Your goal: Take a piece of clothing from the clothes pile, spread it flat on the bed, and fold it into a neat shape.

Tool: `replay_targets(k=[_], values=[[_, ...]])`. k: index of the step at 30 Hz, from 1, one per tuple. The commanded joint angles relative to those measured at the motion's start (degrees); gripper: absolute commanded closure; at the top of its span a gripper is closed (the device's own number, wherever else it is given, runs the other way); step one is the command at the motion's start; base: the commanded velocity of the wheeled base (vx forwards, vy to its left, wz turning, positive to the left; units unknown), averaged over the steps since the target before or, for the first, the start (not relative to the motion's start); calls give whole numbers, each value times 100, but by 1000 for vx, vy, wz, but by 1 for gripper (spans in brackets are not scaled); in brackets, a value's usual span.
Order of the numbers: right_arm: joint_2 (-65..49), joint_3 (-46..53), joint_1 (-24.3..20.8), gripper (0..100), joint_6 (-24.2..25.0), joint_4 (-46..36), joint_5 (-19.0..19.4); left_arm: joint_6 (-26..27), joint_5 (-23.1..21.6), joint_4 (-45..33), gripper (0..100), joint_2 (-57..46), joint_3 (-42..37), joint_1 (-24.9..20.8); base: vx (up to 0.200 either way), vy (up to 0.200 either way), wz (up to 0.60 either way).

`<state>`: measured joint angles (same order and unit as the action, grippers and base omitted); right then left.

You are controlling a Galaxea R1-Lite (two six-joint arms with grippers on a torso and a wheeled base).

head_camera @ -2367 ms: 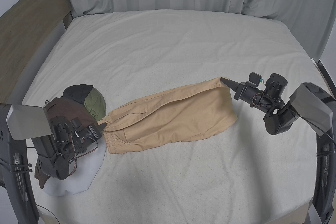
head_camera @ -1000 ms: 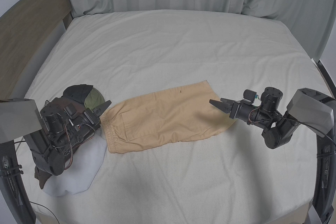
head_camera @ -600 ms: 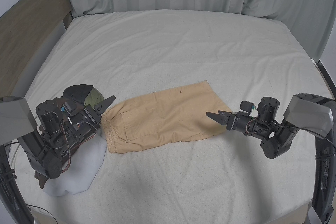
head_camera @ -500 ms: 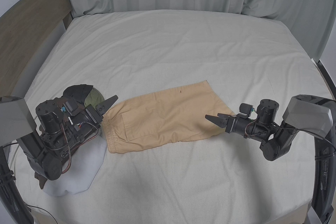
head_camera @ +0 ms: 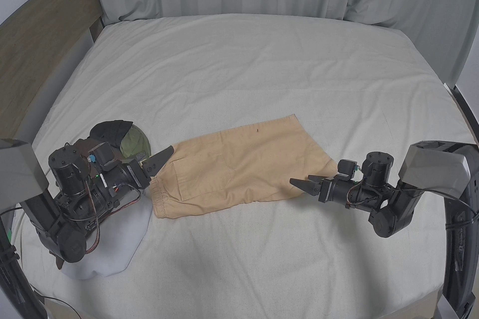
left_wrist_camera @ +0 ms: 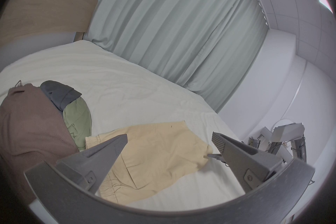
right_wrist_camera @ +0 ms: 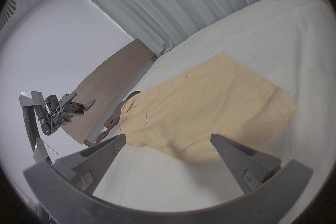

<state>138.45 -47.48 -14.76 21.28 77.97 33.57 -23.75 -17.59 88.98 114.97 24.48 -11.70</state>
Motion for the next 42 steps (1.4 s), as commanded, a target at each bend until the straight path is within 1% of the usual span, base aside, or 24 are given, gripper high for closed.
replay_targets(k=[1,4,7,8,9,10,13,18,21,24,28,34,36,37,38,42], values=[[86,134,-44,0,-10,-1,-9,107,-7,5,0,-98,-84,-25,0,0,0],[156,178,-123,0,-19,16,-167,406,1,5,0,-98,-101,-34,0,0,0],[218,196,-141,0,-98,-1,-184,749,1,14,0,-80,-172,-16,0,0,0],[218,196,-141,0,-107,-1,-184,758,1,14,0,-80,-172,-16,0,0,0],[270,196,-158,0,-133,-1,-211,933,-7,14,0,-89,-224,-25,0,0,0],[279,196,-158,0,-133,-1,-211,951,-7,14,0,-89,-224,-25,0,0,0],[402,196,-167,0,-142,-1,-387,1135,-34,23,0,-98,-268,-25,0,0,0],[525,239,-158,0,-142,16,-387,1355,-43,14,0,-89,-277,10,0,0,0],[543,319,-158,0,-142,-1,-395,1654,-43,14,0,-89,-330,28,0,0,0],[543,319,-158,0,-142,-1,-404,1698,-51,14,0,-89,-365,19,0,0,0],[569,248,-158,0,-133,-54,-615,1716,-51,14,0,-71,-365,28,0,0,0],[719,-24,-176,0,-72,-98,-703,1724,-104,14,0,-98,-409,10,0,0,0],[807,-226,-246,0,-54,-291,-932,1724,-227,14,0,-141,-444,19,0,0,0],[815,-270,-255,0,-54,-326,-967,1724,-245,14,0,-150,-444,19,0,0,0],[877,-402,-273,0,-2,-414,-1046,1724,-254,14,0,-159,-435,19,0,0,0],[886,-648,-361,0,332,-564,-1072,1724,-254,14,0,-159,-435,28,0,0,0]])
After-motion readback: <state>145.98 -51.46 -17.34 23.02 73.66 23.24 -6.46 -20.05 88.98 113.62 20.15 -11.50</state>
